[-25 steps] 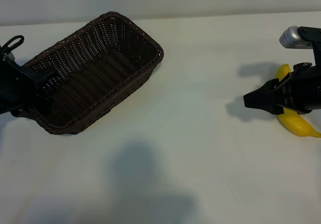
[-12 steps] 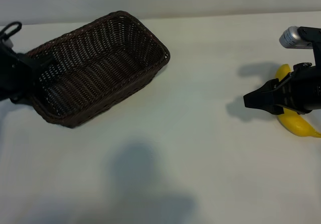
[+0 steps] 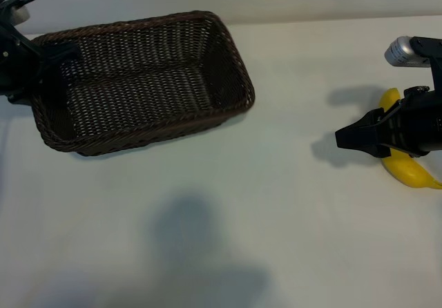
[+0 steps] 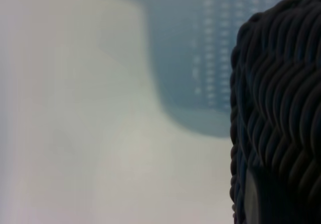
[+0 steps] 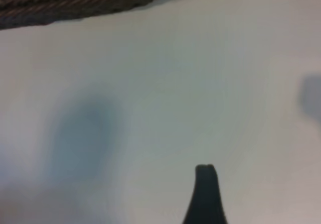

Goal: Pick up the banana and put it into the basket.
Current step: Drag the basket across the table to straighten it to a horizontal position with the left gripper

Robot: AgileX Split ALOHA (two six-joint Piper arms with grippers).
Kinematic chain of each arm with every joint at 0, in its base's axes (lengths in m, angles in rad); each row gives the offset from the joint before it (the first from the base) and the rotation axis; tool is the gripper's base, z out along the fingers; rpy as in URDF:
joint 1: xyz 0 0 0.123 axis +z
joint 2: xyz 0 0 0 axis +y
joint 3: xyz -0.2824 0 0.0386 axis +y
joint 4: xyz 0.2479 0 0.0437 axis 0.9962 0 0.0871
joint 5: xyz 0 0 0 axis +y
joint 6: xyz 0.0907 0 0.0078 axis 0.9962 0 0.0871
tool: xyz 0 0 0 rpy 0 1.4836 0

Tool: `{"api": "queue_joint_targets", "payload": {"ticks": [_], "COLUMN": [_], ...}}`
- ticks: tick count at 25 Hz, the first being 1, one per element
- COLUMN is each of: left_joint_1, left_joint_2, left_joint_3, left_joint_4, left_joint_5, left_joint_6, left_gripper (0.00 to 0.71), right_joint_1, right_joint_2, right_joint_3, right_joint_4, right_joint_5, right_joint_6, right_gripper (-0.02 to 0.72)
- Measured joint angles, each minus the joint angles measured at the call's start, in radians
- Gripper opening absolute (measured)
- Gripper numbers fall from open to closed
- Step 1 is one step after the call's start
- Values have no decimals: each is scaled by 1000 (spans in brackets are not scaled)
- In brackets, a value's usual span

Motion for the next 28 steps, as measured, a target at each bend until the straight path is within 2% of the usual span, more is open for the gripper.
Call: {"api": "queue_joint_targets", "payload": {"ticks": [6, 12, 21, 28], "left_joint_1": [0, -9, -122, -187], "left_joint_2": [15, 54, 136, 191], "left_joint_3": [-1, -1, -11, -13], "left_joint_4": [-76, -91, -96, -127], "left_joint_5": [69, 73, 17, -52], "left_joint_6": [184, 204, 178, 170], "left_gripper": [160, 160, 158, 158], "right_joint_1": [0, 0, 0, 0], "right_joint_2": [0, 0, 0, 0], "right_joint_3": [0, 0, 0, 0], "right_joint_4": [0, 0, 0, 0], "right_joint_5": [0, 0, 0, 0], "right_joint_6": [0, 0, 0, 0], "right_gripper": [569, 569, 569, 569]}}
